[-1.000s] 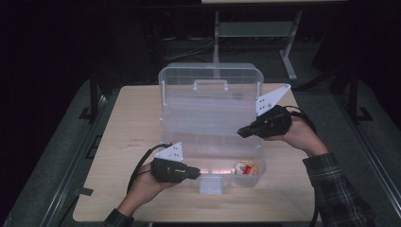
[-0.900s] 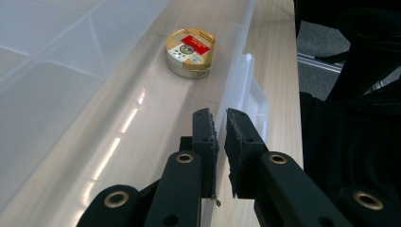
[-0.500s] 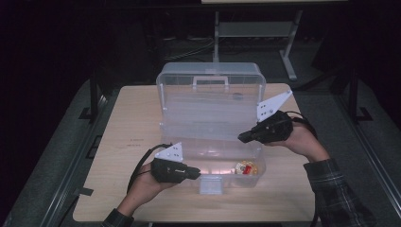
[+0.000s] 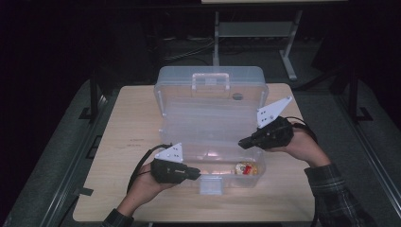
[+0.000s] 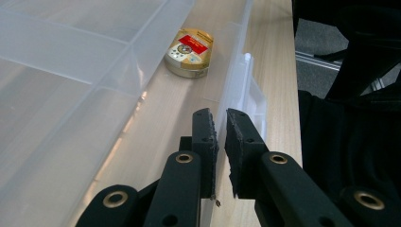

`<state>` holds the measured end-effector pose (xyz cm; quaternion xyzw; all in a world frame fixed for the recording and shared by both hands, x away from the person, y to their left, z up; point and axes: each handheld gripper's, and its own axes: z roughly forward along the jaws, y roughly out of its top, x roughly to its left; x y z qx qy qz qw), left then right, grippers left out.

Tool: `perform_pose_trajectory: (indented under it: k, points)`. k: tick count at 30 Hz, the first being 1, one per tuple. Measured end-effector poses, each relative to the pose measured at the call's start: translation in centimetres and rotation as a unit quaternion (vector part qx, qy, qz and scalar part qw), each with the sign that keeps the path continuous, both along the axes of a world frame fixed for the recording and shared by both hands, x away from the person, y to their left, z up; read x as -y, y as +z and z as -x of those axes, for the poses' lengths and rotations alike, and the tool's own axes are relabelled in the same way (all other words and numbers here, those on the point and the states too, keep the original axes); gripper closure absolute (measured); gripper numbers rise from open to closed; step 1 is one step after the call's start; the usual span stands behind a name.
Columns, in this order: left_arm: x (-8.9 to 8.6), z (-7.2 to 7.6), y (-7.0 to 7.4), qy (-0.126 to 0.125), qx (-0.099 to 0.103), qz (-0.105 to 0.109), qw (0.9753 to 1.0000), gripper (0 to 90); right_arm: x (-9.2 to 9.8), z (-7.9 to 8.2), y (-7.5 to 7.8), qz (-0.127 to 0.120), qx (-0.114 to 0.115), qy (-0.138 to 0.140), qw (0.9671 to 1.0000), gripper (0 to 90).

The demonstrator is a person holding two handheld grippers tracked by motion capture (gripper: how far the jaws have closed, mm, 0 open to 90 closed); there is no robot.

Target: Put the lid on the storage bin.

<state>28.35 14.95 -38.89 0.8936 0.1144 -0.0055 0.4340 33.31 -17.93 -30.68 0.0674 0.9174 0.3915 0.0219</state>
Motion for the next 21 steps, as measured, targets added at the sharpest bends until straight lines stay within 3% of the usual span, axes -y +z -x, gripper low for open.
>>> perform_pose_trajectory:
  k: [6,8,11,21]
  points:
    - [0.0,0.1,0.0,0.003,0.001,0.000,1.0000,81.0,0.0,0.2,-0.1,0.000,0.001,0.001,1.0000,89.8]
    - [0.0,0.2,0.0,0.011,0.008,0.004,0.9999,76.3,0.0,0.2,-0.1,-0.001,0.001,0.001,1.0000,89.8]
    - [-0.1,0.2,0.0,0.011,0.003,0.016,0.9998,73.4,0.0,0.1,-0.1,0.000,0.001,0.002,1.0000,89.8]
    - [-0.6,0.5,1.8,0.012,-0.001,0.042,0.9990,69.2,0.0,0.2,-0.1,0.002,0.001,0.002,1.0000,89.8]
